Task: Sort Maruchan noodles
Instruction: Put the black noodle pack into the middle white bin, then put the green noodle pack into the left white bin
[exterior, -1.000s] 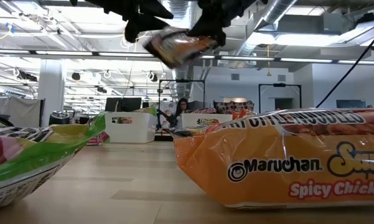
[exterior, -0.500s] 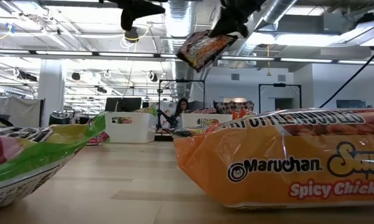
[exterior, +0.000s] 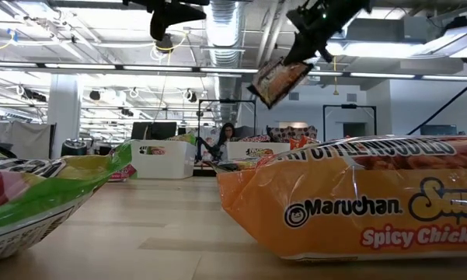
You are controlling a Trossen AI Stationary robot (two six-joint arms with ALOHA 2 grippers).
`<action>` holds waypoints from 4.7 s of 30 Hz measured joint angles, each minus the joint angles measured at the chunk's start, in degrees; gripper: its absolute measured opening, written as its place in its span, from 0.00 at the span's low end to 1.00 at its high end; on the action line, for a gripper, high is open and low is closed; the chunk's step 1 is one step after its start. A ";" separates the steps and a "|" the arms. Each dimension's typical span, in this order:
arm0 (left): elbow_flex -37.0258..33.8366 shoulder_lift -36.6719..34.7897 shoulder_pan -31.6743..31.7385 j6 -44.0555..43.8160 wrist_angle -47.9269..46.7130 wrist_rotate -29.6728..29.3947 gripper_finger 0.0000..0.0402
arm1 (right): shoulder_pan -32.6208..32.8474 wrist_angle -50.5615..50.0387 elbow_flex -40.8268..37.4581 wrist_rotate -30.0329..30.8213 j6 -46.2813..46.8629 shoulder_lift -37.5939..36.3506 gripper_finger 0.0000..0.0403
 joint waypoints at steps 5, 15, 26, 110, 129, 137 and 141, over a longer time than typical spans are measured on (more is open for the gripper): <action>-0.04 0.02 0.00 0.00 -1.53 0.00 0.34 | 0.29 12.12 -8.05 -2.48 2.95 -0.79 0.02; -0.07 0.02 0.00 0.00 -2.62 0.00 0.34 | 5.75 30.56 -20.59 4.72 0.81 -0.66 0.02; -0.07 0.02 -0.02 0.59 -3.01 0.00 0.34 | 6.36 38.79 -24.38 7.68 2.20 7.17 0.02; -0.09 0.02 -0.02 1.34 -8.41 -0.31 0.34 | 6.97 -13.67 13.45 -6.45 6.66 39.58 0.48; -0.09 0.02 -0.02 2.75 -8.56 -0.48 0.34 | 4.87 -10.40 13.32 -1.20 5.28 38.91 0.48; -0.11 -0.63 -0.02 2.92 -15.71 -2.95 0.34 | 5.32 -12.54 13.39 -3.39 5.08 33.58 0.48; -0.12 -1.99 0.00 2.05 -18.17 -4.41 0.34 | 5.31 -15.39 13.45 -3.53 3.99 29.39 0.48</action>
